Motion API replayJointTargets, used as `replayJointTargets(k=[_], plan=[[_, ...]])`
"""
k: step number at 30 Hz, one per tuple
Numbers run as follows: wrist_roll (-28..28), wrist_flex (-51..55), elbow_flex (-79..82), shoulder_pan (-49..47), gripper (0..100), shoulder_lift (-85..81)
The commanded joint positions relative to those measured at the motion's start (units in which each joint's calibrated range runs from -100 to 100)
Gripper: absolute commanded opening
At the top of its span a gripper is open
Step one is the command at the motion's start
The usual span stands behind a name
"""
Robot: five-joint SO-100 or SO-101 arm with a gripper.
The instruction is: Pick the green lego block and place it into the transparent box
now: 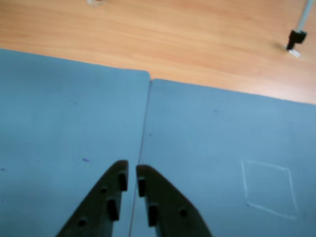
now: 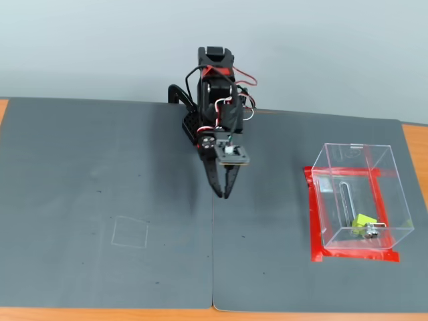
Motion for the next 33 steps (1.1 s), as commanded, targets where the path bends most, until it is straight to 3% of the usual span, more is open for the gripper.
replayJointTargets(k=[1,16,22,33], plan=[[-0.1,-0.9,2.3,1.1,2,-3.7],[-3.3,-0.5,10.4,1.2,2,-4.4],[-3.4,8.3,10.4,3.9,2,-4.4],[-3.4,9.3,10.4,3.9,2,-4.5]])
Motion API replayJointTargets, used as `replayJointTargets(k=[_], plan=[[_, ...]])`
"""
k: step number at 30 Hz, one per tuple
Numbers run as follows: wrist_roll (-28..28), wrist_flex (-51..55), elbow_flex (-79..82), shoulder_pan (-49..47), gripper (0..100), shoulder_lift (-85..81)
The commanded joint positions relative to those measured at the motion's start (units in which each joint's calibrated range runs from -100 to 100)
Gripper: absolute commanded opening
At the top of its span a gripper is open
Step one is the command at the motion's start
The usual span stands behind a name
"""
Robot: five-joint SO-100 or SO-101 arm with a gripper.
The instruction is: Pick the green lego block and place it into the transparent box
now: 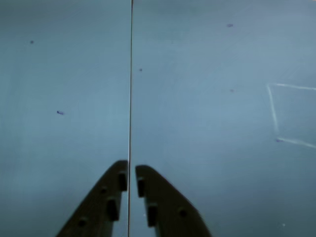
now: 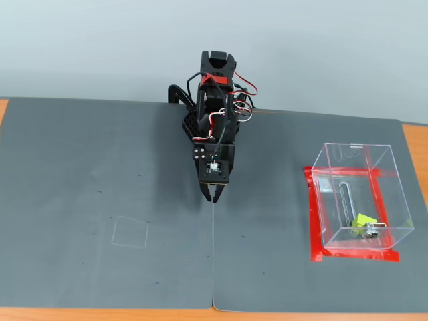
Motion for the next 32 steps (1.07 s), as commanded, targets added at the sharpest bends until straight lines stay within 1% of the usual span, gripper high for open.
replayJointTargets(k=[1,32], plan=[[-0.1,0.3,0.4,0.2,2,-0.7],[0.4,0.0,0.4,0.2,2,-0.4]])
